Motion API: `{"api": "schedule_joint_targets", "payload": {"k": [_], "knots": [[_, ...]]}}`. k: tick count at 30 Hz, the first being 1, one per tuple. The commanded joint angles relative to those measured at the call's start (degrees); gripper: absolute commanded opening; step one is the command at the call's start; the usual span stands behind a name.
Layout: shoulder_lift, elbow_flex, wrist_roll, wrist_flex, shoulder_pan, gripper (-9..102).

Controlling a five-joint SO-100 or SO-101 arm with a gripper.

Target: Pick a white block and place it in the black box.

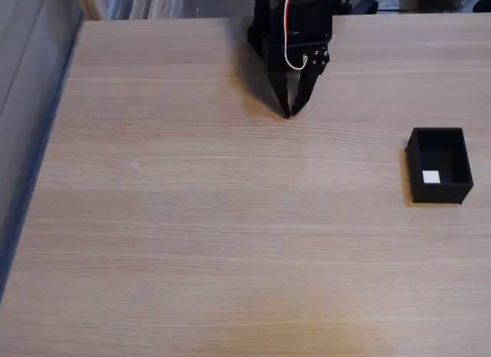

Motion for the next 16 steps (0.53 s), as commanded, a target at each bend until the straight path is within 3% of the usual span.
{"api": "schedule_joint_targets", "payload": {"k": [1,16], "knots": [[0.26,0.7,0.7,0.44,0.62,0],[0.26,0.7,0.7,0.44,1.49,0]]}}
